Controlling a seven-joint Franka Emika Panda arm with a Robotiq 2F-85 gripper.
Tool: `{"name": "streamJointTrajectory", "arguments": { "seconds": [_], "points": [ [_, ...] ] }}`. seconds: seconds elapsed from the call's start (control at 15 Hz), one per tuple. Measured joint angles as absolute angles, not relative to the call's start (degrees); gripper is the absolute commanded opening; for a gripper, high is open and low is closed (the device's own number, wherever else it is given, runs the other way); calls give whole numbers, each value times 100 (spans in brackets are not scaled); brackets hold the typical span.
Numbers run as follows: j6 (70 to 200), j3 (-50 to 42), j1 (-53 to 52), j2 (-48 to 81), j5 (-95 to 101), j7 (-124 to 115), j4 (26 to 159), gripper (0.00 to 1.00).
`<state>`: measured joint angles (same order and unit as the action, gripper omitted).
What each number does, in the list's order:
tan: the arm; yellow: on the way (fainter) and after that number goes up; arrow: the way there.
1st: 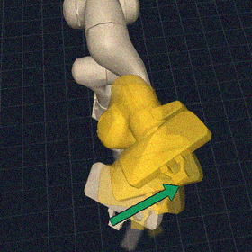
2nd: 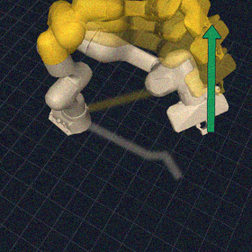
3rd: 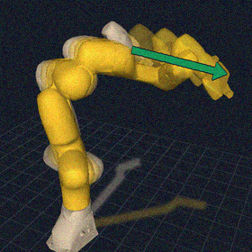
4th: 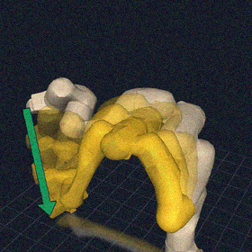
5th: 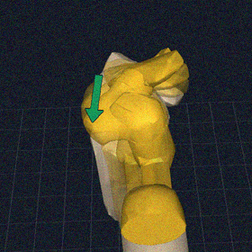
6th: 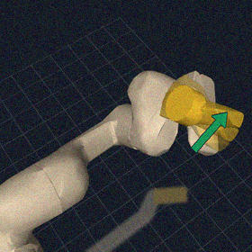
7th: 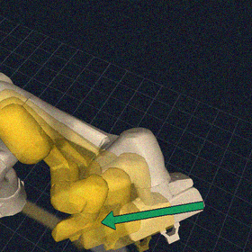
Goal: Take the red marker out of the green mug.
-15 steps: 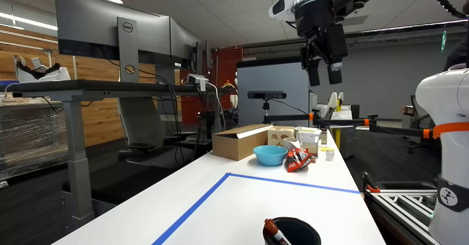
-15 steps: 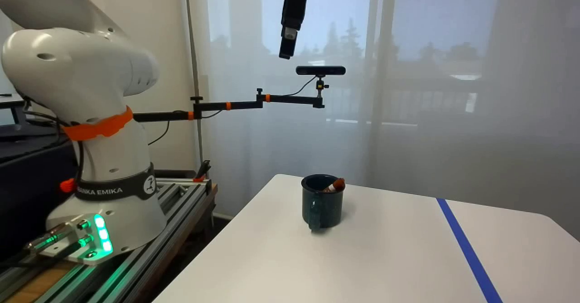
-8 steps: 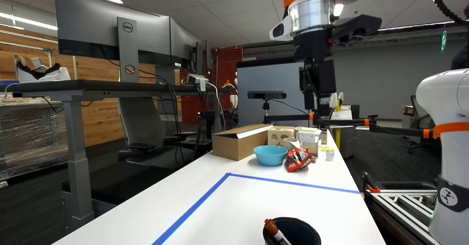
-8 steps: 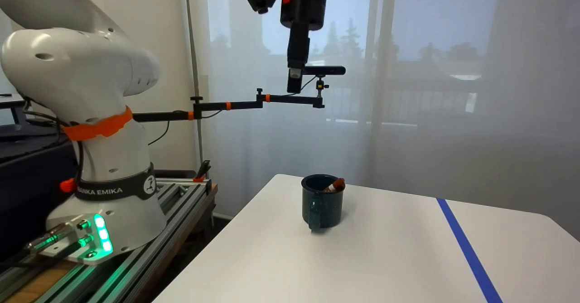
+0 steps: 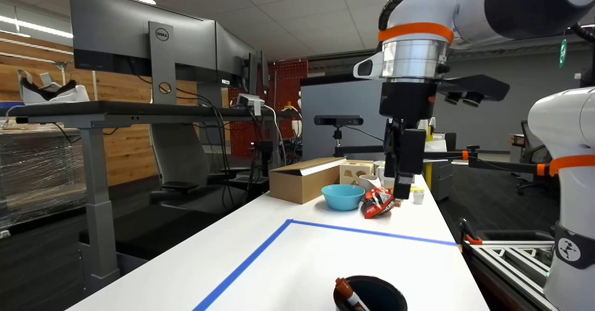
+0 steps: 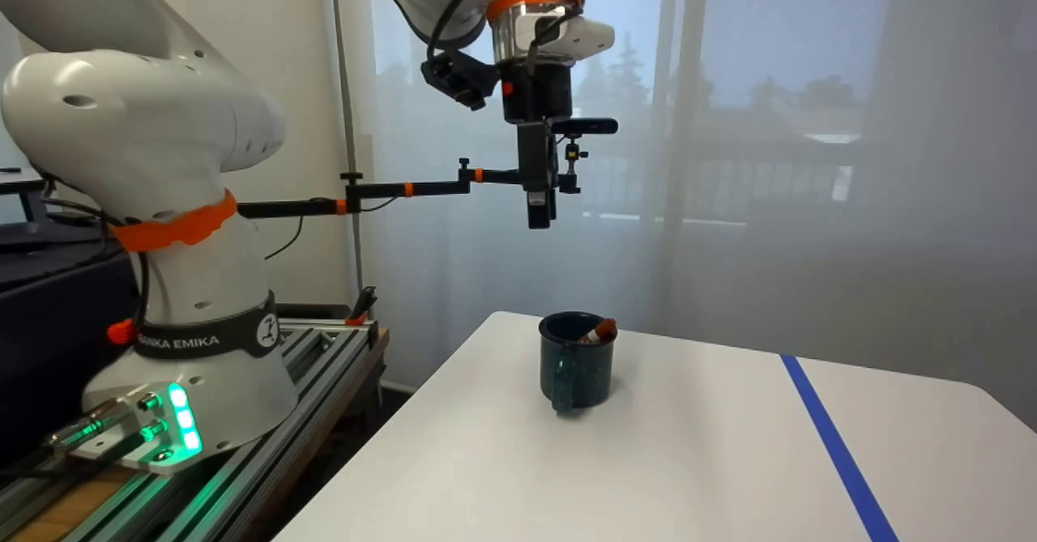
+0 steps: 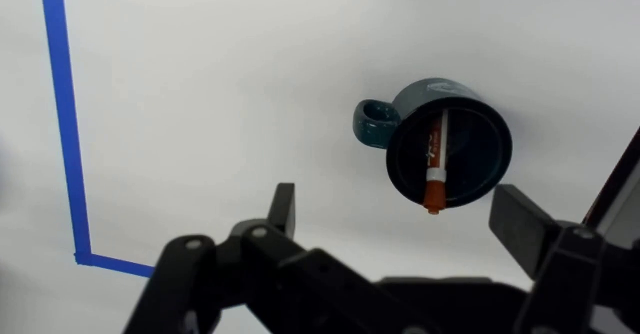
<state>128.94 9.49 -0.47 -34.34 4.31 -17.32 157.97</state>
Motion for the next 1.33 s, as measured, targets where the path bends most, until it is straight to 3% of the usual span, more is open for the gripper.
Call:
{"name": "streamJointTrajectory", "arguments": {
  "seconds": [1.27, 1.33],
  "points": [
    [15536, 1591, 379, -1310, 1510, -3006, 15789, 100],
    [15572, 1636, 378, -1252, 1575, -3090, 15789, 94]
  ]
}}
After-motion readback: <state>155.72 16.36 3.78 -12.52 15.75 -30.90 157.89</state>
